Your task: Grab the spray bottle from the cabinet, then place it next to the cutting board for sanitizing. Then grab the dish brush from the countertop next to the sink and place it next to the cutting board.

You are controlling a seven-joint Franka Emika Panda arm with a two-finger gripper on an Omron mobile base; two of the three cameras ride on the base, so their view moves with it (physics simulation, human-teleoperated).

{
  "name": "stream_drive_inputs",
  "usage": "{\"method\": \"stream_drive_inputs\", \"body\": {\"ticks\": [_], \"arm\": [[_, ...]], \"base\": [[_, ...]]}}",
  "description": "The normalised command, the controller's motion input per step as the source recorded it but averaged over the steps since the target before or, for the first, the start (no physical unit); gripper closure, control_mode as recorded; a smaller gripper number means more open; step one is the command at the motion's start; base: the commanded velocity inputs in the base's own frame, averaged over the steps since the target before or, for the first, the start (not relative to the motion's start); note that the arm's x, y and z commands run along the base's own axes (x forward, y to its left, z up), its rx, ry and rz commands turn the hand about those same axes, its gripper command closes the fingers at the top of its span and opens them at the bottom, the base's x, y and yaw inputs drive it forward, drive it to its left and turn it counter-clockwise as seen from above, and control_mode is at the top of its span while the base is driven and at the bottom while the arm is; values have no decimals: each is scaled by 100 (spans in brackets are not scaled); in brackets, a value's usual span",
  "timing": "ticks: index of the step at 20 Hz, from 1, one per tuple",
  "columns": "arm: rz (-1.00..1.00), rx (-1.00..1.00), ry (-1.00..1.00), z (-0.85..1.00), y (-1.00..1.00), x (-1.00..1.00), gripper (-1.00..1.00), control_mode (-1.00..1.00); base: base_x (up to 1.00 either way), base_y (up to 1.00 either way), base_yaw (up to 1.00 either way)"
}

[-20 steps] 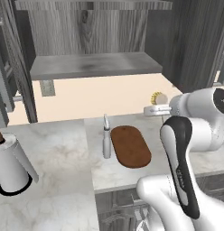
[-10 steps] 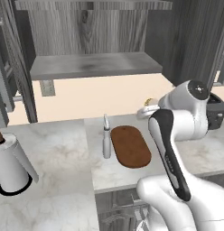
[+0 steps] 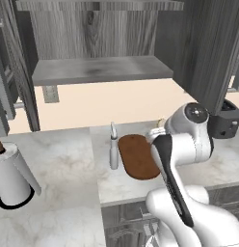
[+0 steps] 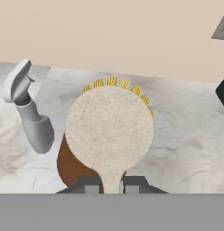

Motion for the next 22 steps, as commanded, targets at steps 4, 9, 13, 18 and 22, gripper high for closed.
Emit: {"method": "stream_drive_inputs", "body": {"ticks": [4, 9, 13, 18, 22], "arm": [[-10, -8, 2, -50, -23, 5, 100, -100], [-8, -1, 13, -29, -30, 16, 100, -100], [-5, 0, 25, -29, -24, 28, 100, -100], [-1, 0, 14, -35, -39, 18, 100, -100], [-1, -1, 7, -44, -32, 19, 100, -100]], "base": [[0, 0, 0], [0, 0, 0], [0, 0, 0], [0, 0, 0], [0, 0, 0]]}}
